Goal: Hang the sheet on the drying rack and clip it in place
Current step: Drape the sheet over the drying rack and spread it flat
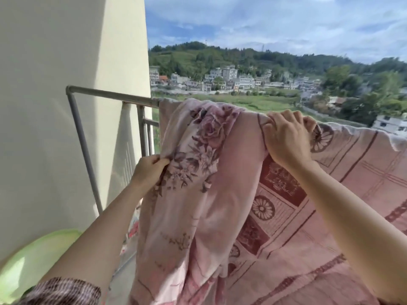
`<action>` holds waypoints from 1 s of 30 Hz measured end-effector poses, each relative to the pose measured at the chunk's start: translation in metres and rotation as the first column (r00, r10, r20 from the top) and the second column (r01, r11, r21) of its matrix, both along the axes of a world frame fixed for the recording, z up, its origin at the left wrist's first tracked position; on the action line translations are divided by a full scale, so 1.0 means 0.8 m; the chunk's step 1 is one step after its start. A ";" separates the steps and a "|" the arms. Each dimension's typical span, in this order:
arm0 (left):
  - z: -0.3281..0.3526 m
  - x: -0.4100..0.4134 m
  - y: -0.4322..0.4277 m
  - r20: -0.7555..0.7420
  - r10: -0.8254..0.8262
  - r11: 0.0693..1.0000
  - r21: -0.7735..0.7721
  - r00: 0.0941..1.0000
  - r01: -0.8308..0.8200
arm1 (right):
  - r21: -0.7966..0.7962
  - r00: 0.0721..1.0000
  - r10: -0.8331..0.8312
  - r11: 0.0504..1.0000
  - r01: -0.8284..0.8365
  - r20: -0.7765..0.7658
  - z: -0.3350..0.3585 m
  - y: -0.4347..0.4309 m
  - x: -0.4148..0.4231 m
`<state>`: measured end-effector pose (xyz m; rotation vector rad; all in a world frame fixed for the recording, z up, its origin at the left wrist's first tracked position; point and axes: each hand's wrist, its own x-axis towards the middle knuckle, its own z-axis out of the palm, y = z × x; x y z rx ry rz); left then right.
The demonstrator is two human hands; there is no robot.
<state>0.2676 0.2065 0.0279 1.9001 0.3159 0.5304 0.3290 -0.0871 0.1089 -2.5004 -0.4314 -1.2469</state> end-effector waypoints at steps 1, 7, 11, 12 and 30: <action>0.010 0.002 -0.009 -0.017 -0.046 0.999 -0.022 0.999 0.045 | 0.019 1.000 0.012 1.000 -0.012 -0.002 0.004 0.004 -0.001; 0.044 0.039 -0.036 0.079 -0.044 0.986 -0.160 0.996 0.056 | 0.017 0.983 0.176 0.984 -0.176 -0.049 0.033 0.058 0.001; 0.052 0.069 -0.023 0.169 0.055 0.950 -0.313 0.984 0.001 | -0.085 0.969 0.215 0.970 -0.226 -0.119 0.039 0.115 0.013; 0.053 0.081 -0.013 0.195 0.076 0.946 -0.323 0.978 -0.009 | -0.103 0.969 0.211 0.969 -0.225 -0.128 0.040 0.128 0.017; 0.142 0.178 0.155 0.599 -0.261 0.946 0.316 0.757 0.077 | 0.107 0.998 -0.063 0.992 0.065 -0.026 0.051 0.252 0.069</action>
